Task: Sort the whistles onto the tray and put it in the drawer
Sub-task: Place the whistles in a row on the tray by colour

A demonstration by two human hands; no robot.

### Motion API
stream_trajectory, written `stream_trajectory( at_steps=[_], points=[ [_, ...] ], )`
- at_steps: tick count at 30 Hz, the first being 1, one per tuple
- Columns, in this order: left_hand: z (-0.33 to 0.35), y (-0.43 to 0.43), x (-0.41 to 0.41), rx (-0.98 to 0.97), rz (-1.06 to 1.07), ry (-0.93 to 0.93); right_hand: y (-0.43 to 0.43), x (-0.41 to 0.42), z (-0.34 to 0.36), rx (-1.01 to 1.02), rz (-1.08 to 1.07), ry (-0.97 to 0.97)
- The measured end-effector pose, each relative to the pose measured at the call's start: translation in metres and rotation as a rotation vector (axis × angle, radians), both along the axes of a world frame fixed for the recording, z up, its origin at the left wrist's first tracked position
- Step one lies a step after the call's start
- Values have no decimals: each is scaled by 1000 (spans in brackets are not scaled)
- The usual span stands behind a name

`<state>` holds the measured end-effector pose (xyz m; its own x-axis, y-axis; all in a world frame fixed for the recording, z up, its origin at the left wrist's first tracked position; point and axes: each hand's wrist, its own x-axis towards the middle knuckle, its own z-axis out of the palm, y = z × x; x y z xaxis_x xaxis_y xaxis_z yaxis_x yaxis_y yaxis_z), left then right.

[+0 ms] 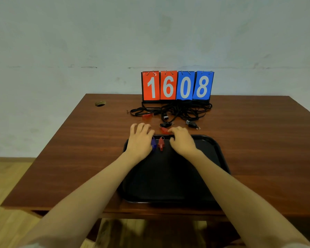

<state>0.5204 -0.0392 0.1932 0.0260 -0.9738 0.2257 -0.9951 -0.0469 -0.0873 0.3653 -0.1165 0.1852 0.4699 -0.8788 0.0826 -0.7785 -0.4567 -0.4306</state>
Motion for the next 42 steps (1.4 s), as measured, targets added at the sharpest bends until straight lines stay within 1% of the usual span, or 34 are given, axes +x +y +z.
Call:
stream_trajectory(
  at_steps=[2, 5, 7, 10, 12, 14, 20, 25, 34, 36, 38, 42],
  points=[
    [6, -19, 5, 73, 64, -63, -15, 3, 5, -75, -26, 60],
    [8, -48, 16, 187, 122, -113, -35, 16, 8, -50, 6, 137],
    [6, -66, 24, 237, 144, -64, -45, 24, 7, 18, 24, 144],
    [-1, -89, 36, 258, 175, 78, -58, 32, -3, 91, 44, 158],
    [-7, -102, 41, 285, 192, 154, -65, 34, -9, 112, 43, 158],
    [-14, -113, 44, 306, 199, 189, -73, 37, -12, 112, 38, 167],
    [-27, -141, 51, 230, 189, 177, -91, 41, -15, 204, -9, 113],
    [-29, -155, 56, 215, 237, 160, -90, 40, -19, 193, -2, 59],
    [-20, -135, 58, 176, 207, 62, -80, 43, -12, 187, -3, 72],
    [-12, -120, 56, 128, 185, 94, -73, 42, -10, 169, -21, 59],
    [-1, -101, 49, 83, 142, 165, -63, 36, -10, 160, -71, 2],
    [18, -58, 29, 41, 43, 395, -46, 17, -10, 108, -178, -195]
  ],
)
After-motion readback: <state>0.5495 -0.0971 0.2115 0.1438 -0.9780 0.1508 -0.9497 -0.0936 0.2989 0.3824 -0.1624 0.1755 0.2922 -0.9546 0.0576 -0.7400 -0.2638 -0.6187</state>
